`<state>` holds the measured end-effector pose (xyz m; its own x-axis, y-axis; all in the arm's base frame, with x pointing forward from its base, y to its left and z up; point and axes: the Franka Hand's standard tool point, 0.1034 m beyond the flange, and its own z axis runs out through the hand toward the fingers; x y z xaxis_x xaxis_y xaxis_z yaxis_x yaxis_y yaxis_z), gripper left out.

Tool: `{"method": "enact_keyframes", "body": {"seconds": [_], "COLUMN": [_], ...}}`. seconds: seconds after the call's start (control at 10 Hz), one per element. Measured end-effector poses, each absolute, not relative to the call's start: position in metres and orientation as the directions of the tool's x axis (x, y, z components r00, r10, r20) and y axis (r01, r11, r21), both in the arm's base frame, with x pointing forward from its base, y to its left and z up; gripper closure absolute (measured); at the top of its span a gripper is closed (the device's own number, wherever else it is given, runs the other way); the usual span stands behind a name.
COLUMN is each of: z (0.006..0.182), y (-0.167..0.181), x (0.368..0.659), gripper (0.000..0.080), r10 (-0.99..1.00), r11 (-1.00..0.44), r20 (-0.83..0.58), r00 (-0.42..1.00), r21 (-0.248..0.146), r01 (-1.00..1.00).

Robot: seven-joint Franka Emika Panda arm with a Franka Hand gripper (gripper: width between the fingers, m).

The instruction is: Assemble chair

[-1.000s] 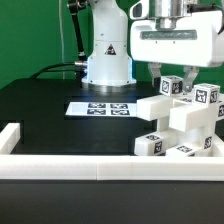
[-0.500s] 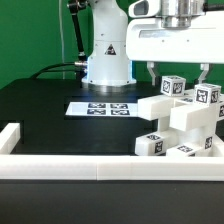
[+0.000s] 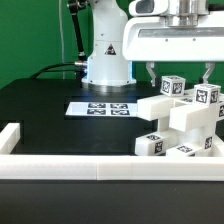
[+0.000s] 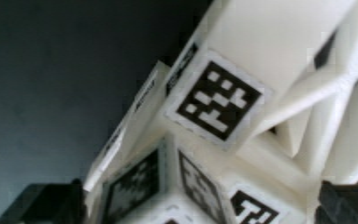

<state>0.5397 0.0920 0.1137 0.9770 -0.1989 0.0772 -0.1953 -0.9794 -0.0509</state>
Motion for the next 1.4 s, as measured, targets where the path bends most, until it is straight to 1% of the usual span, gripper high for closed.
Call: {"method": "enact_keyframes", "body": {"seconds": [0.1,0.3,0.5,0.6,0.7,0.8,0.9,1.3,1.4], "z": [0.1137,0.1138,0.1139,0.1138,0.1137,0.1135,0.1135,0.1135,0.1134], "y": [0.0918,0.0908,0.0897,0.089,0.0877,0.0876,0.0875,0.0876,0.0881], "x": [0.5398,0.5399,0.5401,0.5402,0.5403,0.5402,0.5403,0.5402,0.5401], "gripper": [0.015,0.015,0.015,0.0266,0.0404,0.0404,0.0515,0.0515,0.0515], "r10": [-0.155,0.002,0.055,0.053,0.051,0.05,0.05,0.013,-0.09], "r11": [-0.987,-1.0,-0.998,-0.998,-0.998,-0.998,-0.998,-0.999,-0.995], "r20": [0.08,0.086,0.088,0.088,0.087,0.087,0.087,0.086,0.083], "r00": [0.985,0.996,0.995,0.995,0.995,0.995,0.995,0.996,0.992], "r21": [-0.047,-0.03,-0.025,-0.025,-0.025,-0.025,-0.025,-0.028,-0.038], "r01": [-0.151,0.004,0.057,0.056,0.053,0.053,0.053,0.016,-0.087]}}
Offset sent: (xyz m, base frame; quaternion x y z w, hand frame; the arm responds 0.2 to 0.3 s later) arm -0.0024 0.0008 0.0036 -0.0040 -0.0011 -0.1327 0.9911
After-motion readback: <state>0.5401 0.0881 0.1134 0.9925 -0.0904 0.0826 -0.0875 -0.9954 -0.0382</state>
